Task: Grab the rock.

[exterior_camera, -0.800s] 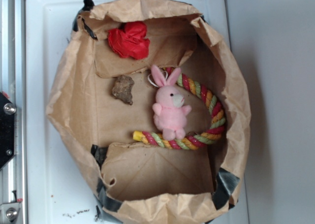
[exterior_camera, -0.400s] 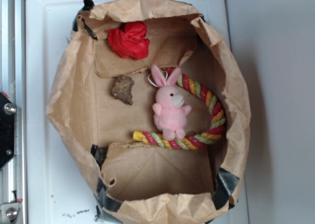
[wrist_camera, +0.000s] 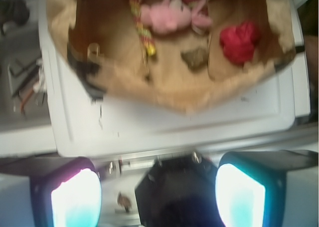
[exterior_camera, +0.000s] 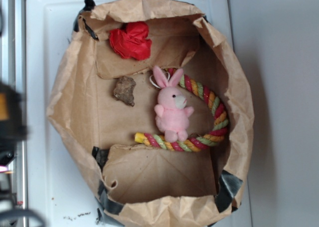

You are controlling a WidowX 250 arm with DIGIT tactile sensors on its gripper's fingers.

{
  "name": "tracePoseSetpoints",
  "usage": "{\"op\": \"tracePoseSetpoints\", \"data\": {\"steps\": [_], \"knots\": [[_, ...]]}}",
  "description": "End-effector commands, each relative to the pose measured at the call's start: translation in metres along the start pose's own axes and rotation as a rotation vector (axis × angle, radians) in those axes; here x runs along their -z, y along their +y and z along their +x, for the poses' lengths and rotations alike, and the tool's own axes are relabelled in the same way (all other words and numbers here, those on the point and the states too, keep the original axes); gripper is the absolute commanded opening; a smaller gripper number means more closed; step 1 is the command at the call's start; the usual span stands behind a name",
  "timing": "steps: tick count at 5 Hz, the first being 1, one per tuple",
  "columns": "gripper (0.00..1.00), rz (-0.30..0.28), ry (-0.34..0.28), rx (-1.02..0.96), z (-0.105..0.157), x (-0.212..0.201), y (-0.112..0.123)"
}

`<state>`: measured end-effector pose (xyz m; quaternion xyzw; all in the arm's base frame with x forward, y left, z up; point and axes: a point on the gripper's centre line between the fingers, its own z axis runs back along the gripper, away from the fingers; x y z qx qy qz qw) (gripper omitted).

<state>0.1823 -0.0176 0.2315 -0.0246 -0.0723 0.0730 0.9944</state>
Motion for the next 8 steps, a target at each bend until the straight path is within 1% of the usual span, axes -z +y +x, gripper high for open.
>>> {"op": "tracePoseSetpoints", "data": {"steps": [1, 2, 3, 4, 6, 7, 8], "knots": [[1.00, -0.009, -0.139, -0.072, 0.066, 0.022, 0.020], [1.00, -0.025, -0.215, -0.070, 0.089, 0.040, 0.024], [1.00, -0.003, -0.212, -0.072, 0.096, 0.057, 0.032], [1.00, 0.038, -0.189, -0.076, 0.094, 0.079, 0.043], [1.00, 0.088, -0.167, -0.062, 0.089, 0.103, 0.049], [1.00, 0.099, -0.162, -0.061, 0.095, 0.098, 0.048], [1.00, 0.105, -0.160, -0.075, 0.089, 0.096, 0.046]]}}
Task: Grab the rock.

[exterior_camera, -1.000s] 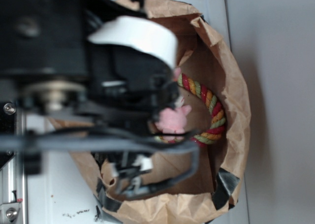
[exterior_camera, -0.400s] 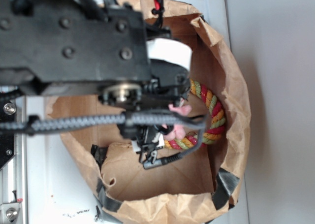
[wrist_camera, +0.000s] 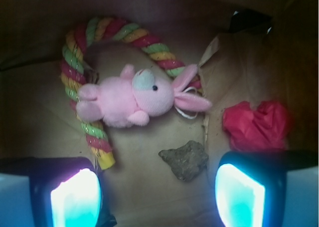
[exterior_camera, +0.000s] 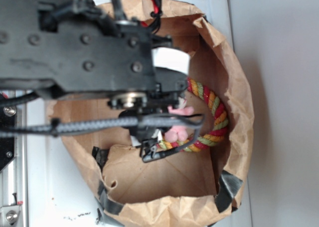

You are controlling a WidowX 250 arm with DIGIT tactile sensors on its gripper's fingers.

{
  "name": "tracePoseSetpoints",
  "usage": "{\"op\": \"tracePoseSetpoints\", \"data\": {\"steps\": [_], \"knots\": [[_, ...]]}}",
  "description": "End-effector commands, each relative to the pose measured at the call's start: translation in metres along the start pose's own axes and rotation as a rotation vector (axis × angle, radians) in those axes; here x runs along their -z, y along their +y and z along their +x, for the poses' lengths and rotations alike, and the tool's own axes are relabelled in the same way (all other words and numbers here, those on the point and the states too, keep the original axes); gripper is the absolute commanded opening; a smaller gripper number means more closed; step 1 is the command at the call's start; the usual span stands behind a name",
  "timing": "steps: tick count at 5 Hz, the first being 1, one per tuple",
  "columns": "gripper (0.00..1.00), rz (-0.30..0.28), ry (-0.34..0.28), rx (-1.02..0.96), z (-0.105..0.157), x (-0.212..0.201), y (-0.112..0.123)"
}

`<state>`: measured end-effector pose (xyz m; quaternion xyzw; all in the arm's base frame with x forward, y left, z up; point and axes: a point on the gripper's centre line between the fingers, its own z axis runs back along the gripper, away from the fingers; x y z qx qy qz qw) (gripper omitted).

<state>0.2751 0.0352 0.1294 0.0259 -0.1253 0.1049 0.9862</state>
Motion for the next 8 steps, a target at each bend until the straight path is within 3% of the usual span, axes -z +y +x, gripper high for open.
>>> {"op": "tracePoseSetpoints", "data": {"steps": [1, 5, 6, 8], "knots": [[1.00, 0.008, -0.044, -0.022, 0.007, -0.016, 0.003], [1.00, 0.008, -0.044, -0.022, 0.007, -0.016, 0.003], [1.00, 0.035, -0.060, -0.012, 0.008, 0.006, -0.001], [1.00, 0.009, -0.055, 0.009, 0.015, 0.037, 0.002]]}}
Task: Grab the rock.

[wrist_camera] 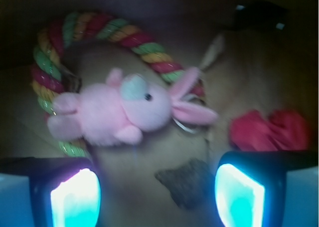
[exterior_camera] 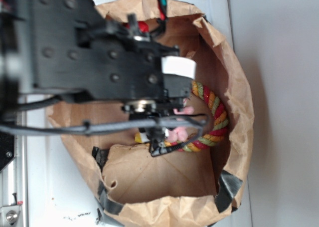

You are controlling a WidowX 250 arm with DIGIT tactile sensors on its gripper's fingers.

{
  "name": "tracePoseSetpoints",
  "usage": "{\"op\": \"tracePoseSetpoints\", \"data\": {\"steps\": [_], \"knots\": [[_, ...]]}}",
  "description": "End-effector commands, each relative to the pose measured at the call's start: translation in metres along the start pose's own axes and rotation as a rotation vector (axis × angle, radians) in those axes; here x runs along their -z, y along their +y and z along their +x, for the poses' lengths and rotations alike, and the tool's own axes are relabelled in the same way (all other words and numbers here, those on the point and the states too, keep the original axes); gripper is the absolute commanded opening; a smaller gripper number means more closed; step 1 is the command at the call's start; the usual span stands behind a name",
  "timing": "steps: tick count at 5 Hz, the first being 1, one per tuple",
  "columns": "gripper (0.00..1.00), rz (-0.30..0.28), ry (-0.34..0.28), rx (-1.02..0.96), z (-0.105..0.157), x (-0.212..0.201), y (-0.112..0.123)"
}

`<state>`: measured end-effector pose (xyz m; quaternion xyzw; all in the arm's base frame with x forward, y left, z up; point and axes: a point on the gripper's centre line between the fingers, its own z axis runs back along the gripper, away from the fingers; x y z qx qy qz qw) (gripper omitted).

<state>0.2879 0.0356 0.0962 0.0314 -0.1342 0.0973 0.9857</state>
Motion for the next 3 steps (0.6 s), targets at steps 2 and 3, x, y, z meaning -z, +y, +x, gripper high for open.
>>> {"op": "tracePoseSetpoints", "data": {"steps": [2, 3], "knots": [[1.00, -0.002, -0.072, 0.001, 0.006, 0.011, 0.015], [1.00, 0.008, -0.083, 0.016, -0.002, 0.009, 0.018]]}}
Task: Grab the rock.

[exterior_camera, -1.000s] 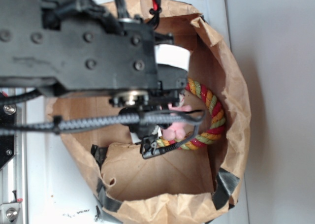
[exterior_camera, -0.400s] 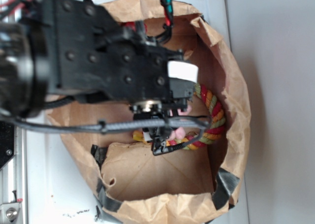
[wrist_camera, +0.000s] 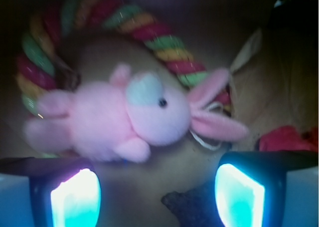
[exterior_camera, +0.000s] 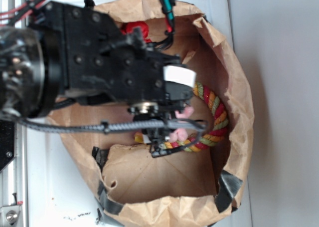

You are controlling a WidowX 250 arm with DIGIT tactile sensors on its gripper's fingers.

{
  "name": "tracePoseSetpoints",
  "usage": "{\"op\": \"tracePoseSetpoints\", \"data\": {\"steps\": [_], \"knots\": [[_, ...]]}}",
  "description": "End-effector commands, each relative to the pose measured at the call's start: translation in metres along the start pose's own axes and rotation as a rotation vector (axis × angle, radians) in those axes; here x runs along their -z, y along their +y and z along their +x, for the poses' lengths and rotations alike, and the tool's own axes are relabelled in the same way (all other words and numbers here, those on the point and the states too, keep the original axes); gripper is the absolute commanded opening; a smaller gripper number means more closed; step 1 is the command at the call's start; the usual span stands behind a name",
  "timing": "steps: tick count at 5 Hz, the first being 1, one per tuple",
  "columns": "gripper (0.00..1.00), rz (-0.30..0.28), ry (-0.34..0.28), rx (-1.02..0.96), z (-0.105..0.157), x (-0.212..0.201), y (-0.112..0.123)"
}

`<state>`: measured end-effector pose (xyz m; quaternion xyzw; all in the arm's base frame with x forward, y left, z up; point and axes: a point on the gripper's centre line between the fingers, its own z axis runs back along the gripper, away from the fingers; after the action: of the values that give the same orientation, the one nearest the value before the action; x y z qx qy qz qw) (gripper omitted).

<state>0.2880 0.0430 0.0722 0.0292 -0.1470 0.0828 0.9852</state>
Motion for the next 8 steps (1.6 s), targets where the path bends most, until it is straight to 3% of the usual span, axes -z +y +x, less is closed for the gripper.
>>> {"op": "tracePoseSetpoints", "data": {"steps": [1, 4, 6, 8], "knots": [[1.00, 0.044, 0.003, -0.073, 0.001, -0.018, 0.017], [1.00, 0.045, 0.053, -0.175, 0.004, 0.000, 0.047], [1.00, 0.029, 0.019, -0.189, -0.009, 0.001, 0.057], [1.00, -0.003, -0.033, -0.126, -0.029, 0.002, 0.053]]}}
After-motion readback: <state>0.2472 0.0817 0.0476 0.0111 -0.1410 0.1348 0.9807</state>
